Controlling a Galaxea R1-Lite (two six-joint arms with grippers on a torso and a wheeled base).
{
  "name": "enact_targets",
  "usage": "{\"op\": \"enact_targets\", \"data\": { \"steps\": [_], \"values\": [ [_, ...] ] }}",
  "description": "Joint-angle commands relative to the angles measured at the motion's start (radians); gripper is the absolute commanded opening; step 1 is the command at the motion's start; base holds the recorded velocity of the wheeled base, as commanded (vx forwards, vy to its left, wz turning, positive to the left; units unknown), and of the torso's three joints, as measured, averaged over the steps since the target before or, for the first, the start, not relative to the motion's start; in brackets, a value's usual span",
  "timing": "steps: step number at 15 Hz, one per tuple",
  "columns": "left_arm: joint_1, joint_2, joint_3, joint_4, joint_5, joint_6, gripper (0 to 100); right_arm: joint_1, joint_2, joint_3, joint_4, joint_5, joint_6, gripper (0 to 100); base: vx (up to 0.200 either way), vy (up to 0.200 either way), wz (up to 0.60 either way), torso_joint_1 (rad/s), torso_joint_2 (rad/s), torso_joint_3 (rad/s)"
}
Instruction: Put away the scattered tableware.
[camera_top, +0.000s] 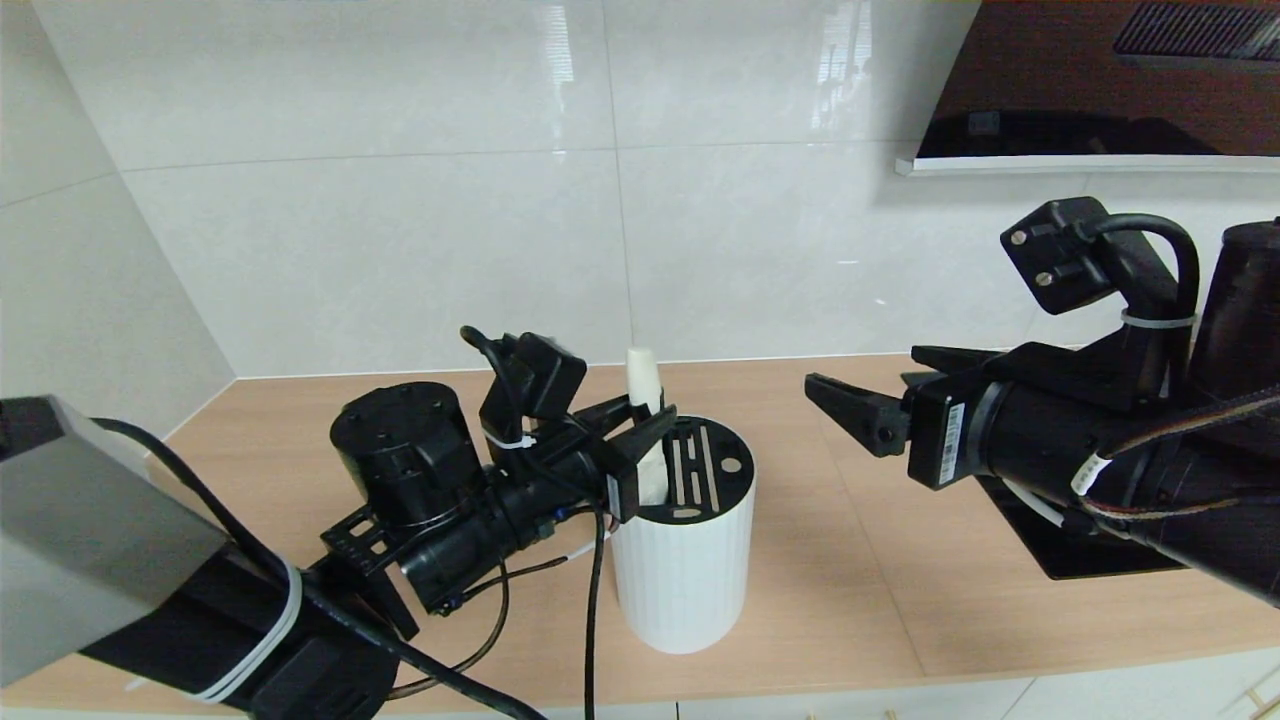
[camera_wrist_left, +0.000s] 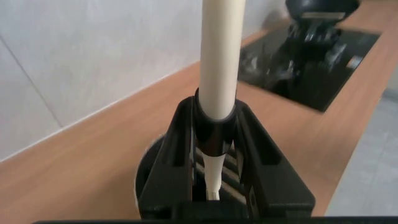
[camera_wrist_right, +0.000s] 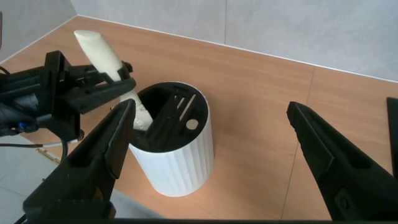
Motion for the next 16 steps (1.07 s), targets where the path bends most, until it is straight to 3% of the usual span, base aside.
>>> {"op": "enact_targets", "data": {
  "steps": [1, 11, 12, 16],
  "values": [
    [0.0, 0.023, 0.004, 0.002, 0.001, 0.001, 0, 0.002, 0.005, 0.0, -0.001, 0.0, 0.0, 100, 0.0, 0.0, 0.0, 0.0, 0.0, 0.0],
    [-0.005, 0.081, -0.01, 0.0, 0.019, -0.001, 0, 0.002, 0.005, 0.0, -0.001, 0.0, 0.0, 100, 0.0, 0.0, 0.0, 0.0, 0.0, 0.0],
    [-0.005, 0.081, -0.024, 0.0, 0.044, -0.004, 100, 0.0, 0.005, 0.0, -0.001, 0.0, 0.0, 100, 0.0, 0.0, 0.0, 0.0, 0.0, 0.0],
    [-0.005, 0.06, -0.039, -0.001, 0.057, -0.024, 100, 0.0, 0.005, 0.002, -0.001, 0.0, 0.0, 100, 0.0, 0.0, 0.0, 0.0, 0.0, 0.0]
  ]
}}
